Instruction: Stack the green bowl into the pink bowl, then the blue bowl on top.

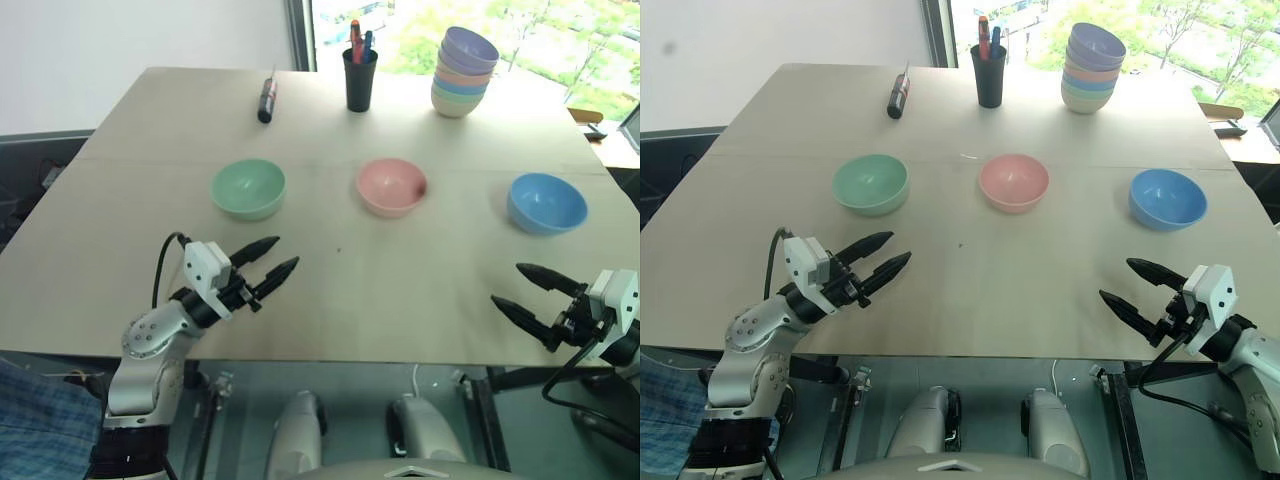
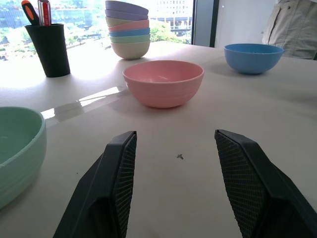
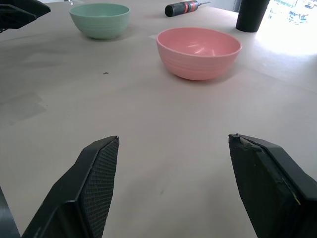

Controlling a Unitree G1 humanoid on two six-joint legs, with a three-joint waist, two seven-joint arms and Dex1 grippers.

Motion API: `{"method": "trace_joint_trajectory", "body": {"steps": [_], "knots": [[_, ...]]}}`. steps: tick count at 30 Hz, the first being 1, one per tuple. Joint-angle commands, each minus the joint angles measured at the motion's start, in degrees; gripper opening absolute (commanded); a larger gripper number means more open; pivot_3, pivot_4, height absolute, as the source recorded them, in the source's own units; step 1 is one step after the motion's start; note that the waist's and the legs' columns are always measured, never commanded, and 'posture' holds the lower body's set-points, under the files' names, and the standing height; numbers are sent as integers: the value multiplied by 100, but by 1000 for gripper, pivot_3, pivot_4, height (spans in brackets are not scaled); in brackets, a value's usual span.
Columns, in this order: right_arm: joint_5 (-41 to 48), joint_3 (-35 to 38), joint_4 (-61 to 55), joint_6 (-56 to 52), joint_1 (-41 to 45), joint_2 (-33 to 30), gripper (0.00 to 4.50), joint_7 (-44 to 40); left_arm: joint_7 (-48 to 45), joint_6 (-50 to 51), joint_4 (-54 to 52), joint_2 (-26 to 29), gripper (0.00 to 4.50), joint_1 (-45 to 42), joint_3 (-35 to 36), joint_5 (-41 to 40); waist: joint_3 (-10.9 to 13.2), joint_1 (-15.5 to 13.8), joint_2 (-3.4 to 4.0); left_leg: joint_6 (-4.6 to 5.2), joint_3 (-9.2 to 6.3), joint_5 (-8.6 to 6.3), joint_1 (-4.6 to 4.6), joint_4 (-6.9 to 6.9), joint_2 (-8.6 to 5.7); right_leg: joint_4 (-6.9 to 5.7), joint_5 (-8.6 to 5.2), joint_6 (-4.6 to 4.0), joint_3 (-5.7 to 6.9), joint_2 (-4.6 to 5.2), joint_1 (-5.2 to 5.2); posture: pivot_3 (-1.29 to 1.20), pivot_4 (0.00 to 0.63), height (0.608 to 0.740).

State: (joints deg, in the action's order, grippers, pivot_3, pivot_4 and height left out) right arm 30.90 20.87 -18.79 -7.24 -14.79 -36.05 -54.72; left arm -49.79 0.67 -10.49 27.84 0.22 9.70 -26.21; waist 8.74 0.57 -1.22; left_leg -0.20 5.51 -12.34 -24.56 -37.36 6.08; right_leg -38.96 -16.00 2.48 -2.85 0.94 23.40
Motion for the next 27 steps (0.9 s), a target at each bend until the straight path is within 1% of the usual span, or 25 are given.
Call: {"method": "trace_joint_trajectory", "body": {"steps": [1, 6, 22, 27], "knots": [[53, 147, -12, 127, 15, -53, 3714, -42, 65, -188, -38, -45, 2669, -15, 75, 9, 0, 0, 0, 0, 0, 0, 0, 0, 0, 0, 0, 0, 0, 0, 0, 0, 150, 740], [12, 149, -1, 150, -3, -56, 3714, -31, 80, -310, 13, -151, 2669, -20, -11, 55, -1, 0, 0, 0, 0, 0, 0, -1, 0, 0, 0, 0, 0, 0, -1, 0, 150, 740], [-58, 59, -52, 210, -115, -39, 3714, 2, -29, -393, 101, -134, 2669, -54, -105, 37, -2, -1, 0, 0, 0, 0, 2, -1, 0, -1, 0, 0, 0, 0, -2, 0, 150, 740], [-281, -129, -20, 209, 133, -155, 3714, 14, 36, -359, 68, -131, 2669, -43, -74, 12, -2, 6, 0, 0, 1, 0, 3, -1, 0, -1, 0, 0, -1, 0, -2, 0, 150, 740]]}}
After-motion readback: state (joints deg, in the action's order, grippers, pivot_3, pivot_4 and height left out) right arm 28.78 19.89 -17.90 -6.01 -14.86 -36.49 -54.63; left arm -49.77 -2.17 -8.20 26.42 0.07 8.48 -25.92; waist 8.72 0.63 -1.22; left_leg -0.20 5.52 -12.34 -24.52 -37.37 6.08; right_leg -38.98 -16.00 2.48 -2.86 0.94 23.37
